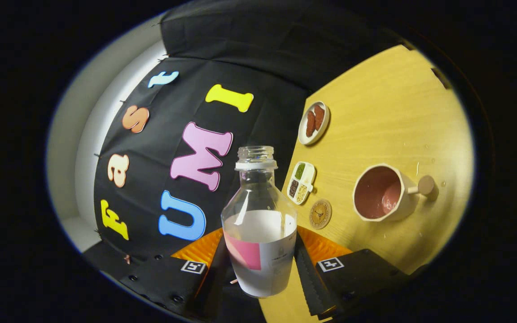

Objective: Take the bottle from table, then pour the juice into the cup, finally place the bottle on the coaster

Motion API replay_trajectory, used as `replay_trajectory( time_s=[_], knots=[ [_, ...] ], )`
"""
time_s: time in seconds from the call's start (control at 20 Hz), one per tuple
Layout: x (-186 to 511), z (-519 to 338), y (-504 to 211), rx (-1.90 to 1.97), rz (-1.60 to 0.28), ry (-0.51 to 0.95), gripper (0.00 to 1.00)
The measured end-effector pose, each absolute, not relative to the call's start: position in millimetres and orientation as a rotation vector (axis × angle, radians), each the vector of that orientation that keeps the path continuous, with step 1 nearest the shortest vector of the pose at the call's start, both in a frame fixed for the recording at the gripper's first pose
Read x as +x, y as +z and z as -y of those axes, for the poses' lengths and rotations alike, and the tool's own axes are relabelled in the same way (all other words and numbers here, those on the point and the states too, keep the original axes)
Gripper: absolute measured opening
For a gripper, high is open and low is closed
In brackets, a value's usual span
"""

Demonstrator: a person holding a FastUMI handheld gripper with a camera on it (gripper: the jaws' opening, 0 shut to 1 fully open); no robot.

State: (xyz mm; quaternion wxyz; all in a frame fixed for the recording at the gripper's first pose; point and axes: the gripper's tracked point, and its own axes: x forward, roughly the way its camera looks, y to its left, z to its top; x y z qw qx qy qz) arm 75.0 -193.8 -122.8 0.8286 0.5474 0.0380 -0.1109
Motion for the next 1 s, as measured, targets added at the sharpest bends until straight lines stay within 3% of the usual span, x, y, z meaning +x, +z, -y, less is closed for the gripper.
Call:
replay_trajectory(
  time_s=[0.6, 1.0],
  knots=[
    [103, 156, -156, 0.799, -0.035, -0.263, 0.75],
    [136, 146, -130, 0.468, 0.049, -0.241, 0.75]
  ],
)
